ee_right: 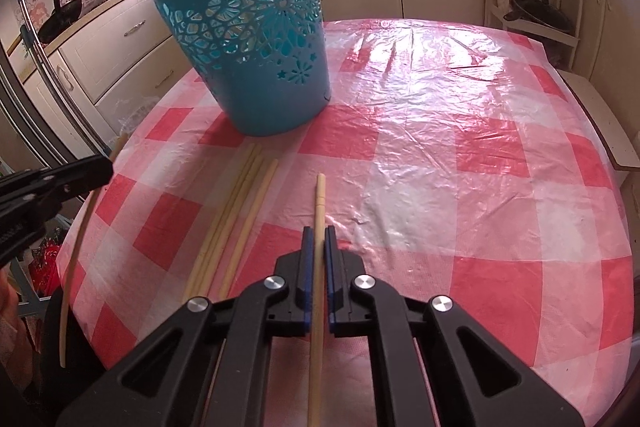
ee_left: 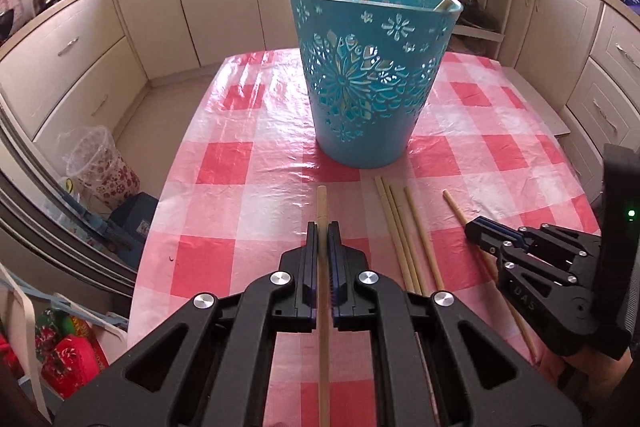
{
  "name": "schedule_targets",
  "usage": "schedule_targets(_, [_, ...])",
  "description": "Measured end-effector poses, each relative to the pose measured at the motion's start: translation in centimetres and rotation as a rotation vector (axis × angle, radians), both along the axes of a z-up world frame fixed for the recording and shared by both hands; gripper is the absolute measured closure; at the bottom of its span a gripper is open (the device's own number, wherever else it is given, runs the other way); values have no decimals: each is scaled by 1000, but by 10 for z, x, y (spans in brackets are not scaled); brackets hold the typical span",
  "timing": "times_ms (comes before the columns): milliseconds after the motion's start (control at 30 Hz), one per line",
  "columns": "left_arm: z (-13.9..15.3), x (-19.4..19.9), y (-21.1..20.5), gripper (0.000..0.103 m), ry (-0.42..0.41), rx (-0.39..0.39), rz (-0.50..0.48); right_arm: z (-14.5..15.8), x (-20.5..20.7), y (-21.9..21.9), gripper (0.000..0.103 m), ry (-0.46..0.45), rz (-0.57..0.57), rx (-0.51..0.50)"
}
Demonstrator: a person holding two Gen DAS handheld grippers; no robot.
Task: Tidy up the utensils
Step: 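Lift the stick with the left tool over the teal basket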
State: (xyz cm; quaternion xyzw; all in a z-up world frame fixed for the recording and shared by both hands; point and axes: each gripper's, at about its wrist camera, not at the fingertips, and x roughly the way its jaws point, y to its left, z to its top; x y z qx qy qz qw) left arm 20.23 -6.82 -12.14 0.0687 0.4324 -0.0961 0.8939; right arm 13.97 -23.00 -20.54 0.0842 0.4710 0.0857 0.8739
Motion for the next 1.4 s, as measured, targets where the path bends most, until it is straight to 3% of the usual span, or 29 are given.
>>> schedule_targets(200, [29,-19,3,98,-69,-44,-10,1,-1,10,97,-9,14,-71])
schedule_targets(300, [47,-26,9,98,-122,-107,-20,1,-1,14,97,-16,21,-105])
schedule_targets(467, [87,-29,28,98,-228,-234,-11,0,-1,1,97,-10,5,-19])
schedule_targets(667, [132,-13,35,98,-349,-332,29,-3,-1,-10,97,3,-12,75])
schedule_targets(1033, [181,47,11,98,-521,-417,62,-6,1,-19,97,14,-23,154])
schedule_targets(1233, [184,92,-2,98,-583,-451,134,-7,1,-19,97,17,-23,169])
schedule_targets(1400, [153,131,-6,98,-551,-475,211,-7,2,-21,97,20,-23,179])
